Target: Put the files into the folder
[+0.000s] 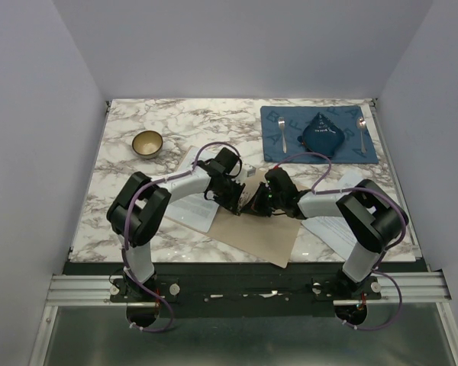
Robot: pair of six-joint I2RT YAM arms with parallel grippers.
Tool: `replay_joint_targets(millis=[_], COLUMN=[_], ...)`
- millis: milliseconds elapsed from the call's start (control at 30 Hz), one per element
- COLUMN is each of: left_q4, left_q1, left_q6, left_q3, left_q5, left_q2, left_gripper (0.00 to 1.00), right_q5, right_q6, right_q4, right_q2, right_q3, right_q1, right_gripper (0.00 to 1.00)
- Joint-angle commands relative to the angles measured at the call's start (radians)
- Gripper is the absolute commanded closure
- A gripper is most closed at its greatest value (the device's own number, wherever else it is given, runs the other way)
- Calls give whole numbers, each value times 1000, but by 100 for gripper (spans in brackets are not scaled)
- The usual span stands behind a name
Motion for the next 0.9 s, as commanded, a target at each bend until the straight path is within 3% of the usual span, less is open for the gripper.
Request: replay_joint_targets(millis=[0, 167, 267, 433, 567, 867], left_q4=[105, 92, 83, -35, -114, -176], left_q1=[-40, -48, -48, -46, -36, 20], left_q6=[7, 3, 15, 36, 36, 44], left_q3=[-44, -41, -30, 56, 138, 116], left_q5=[-15, 2, 90, 239, 273, 184], left_q2=[171, 183, 150, 73, -22, -102], left_gripper=[100, 100, 100, 100, 97, 76], right_q5=[93, 93, 99, 118, 130, 148], right_q6=[-23, -21, -12, -3, 3, 9], right_q4=[-86, -83, -76, -77, -80, -88], right_q2=[132, 139, 144, 144, 135, 110], right_q3=[-57, -54, -57, -62, -68, -83], right_q1=[29, 29, 29, 31, 29, 26], right_gripper=[100, 100, 100, 100, 100, 100])
